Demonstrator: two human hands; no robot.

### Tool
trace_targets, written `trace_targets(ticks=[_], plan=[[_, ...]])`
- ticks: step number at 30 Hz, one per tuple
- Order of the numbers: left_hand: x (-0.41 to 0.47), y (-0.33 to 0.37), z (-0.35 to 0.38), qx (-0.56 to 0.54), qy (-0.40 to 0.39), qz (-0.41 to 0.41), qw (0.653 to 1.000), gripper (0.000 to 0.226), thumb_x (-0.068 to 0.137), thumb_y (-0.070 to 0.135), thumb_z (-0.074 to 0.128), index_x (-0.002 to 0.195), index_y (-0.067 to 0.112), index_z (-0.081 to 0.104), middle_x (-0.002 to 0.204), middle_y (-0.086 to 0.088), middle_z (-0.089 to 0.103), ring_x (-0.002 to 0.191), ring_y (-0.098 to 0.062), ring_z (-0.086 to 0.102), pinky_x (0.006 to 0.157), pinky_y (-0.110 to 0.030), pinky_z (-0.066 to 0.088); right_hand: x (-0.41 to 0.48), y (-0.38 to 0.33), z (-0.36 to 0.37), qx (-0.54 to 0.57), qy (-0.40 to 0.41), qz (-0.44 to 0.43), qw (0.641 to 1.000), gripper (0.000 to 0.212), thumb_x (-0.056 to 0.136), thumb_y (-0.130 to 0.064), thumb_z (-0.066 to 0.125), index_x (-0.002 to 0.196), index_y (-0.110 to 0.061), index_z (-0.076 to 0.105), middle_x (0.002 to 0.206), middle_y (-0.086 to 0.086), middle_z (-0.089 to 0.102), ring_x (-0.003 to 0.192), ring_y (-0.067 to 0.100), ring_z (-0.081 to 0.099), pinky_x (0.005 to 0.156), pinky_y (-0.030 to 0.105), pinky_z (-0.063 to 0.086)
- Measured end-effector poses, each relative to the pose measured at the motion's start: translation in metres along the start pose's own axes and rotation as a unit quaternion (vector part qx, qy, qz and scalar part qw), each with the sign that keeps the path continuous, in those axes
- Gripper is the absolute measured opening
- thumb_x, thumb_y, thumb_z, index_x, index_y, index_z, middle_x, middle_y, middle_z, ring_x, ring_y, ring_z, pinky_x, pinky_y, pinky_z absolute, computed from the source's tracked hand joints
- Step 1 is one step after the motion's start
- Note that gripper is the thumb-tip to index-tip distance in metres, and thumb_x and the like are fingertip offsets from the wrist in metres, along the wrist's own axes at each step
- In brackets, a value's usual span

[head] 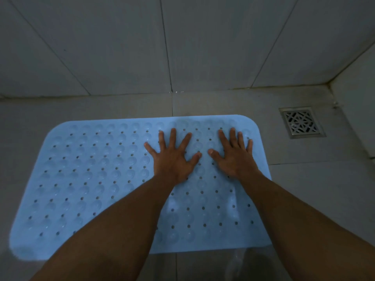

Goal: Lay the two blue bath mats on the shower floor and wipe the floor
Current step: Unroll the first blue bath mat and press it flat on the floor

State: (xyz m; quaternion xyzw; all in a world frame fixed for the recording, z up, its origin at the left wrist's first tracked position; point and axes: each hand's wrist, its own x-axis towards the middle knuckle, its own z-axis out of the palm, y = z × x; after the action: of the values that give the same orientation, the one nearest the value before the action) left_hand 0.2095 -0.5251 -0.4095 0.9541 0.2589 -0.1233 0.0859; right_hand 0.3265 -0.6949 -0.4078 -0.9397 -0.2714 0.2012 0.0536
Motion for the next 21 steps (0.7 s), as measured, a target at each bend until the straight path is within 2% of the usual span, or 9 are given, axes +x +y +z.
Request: trace_targets(ticks=[2,5,7,10,12,16,19,21], plan=[[0.000,0.000,-0.001,-0.004,-0.006,0.004,1.000,0.076,0.084,0.083,0.005,0.152,0.052,-0.011,0.165,0.003,-0.018,0.149,-0.035,-0.022,0.108,-0.076,-0.008,0.004,0.000,-0.005,-0.012,-0.034,0.007,0.999,0.078,0.095,-0.071,0.022,0.156,-0.038,-0.014,0.164,0.005,-0.023,0.151,0.027,-0.018,0.119,0.054,-0.012],[0.000,-0.006,-0.011,-0.033,-0.025,0.030,0.999,0.071,0.091,0.076,0.015,0.153,0.050,-0.009,0.167,0.004,-0.011,0.151,-0.033,-0.015,0.111,-0.073,-0.006,0.001,-0.010,-0.012,-0.014,-0.059,0.064,0.996,0.080,0.095,-0.071,0.026,0.154,-0.039,-0.017,0.164,0.003,-0.024,0.152,0.028,-0.015,0.119,0.059,-0.006],[-0.006,-0.021,-0.023,-0.089,-0.018,0.061,0.994,0.068,0.097,0.064,0.024,0.155,0.045,-0.008,0.167,0.001,0.001,0.153,-0.030,-0.002,0.116,-0.067,0.003,-0.012,-0.029,-0.010,0.012,-0.027,0.101,0.994,0.077,0.098,-0.064,0.029,0.155,-0.038,-0.016,0.164,0.005,-0.022,0.152,0.031,-0.009,0.117,0.064,0.001],[-0.030,-0.064,-0.032,-0.179,0.050,0.082,0.979,0.066,0.101,0.051,0.027,0.157,0.037,-0.005,0.166,-0.004,0.015,0.152,-0.026,0.014,0.120,-0.054,0.015,-0.042,-0.074,0.006,0.037,0.067,0.091,0.993,0.074,0.101,-0.057,0.029,0.157,-0.032,-0.012,0.165,0.011,-0.015,0.153,0.032,-0.003,0.117,0.063,0.004],[-0.056,-0.106,-0.027,-0.160,0.081,0.064,0.982,0.066,0.098,0.053,0.021,0.158,0.034,0.000,0.166,-0.005,0.016,0.153,-0.023,0.011,0.121,-0.052,0.011,-0.063,-0.112,0.019,0.045,0.086,0.068,0.993,0.073,0.101,-0.058,0.027,0.158,-0.031,-0.010,0.166,0.012,-0.013,0.153,0.031,-0.003,0.118,0.062,0.003],[-0.104,-0.199,-0.013,-0.096,0.104,-0.017,0.990,0.072,0.093,0.063,0.014,0.158,0.033,0.016,0.166,-0.008,0.016,0.154,-0.027,0.003,0.120,-0.058,0.000,-0.094,-0.193,0.045,0.044,0.038,0.009,0.998,0.076,0.095,-0.070,0.021,0.155,-0.038,-0.012,0.165,0.008,-0.018,0.152,0.028,-0.012,0.117,0.065,-0.005],[-0.130,-0.256,0.000,-0.065,0.061,-0.071,0.993,0.073,0.090,0.072,0.010,0.157,0.042,0.010,0.167,-0.004,0.000,0.153,-0.028,-0.010,0.117,-0.061,-0.009,-0.115,-0.246,0.076,0.037,-0.022,-0.003,0.999,0.087,0.084,-0.086,0.017,0.152,-0.046,-0.018,0.162,0.000,-0.028,0.149,0.026,-0.024,0.107,0.072,-0.017],[-0.142,-0.277,0.010,-0.060,0.053,-0.076,0.994,0.072,0.090,0.074,0.010,0.156,0.046,0.004,0.167,-0.001,-0.008,0.152,-0.029,-0.014,0.118,-0.061,-0.010,-0.124,-0.265,0.097,0.031,-0.010,0.022,0.999,0.090,0.080,-0.089,0.014,0.153,-0.045,-0.017,0.162,0.000,-0.027,0.150,0.026,-0.023,0.105,0.075,-0.018]])
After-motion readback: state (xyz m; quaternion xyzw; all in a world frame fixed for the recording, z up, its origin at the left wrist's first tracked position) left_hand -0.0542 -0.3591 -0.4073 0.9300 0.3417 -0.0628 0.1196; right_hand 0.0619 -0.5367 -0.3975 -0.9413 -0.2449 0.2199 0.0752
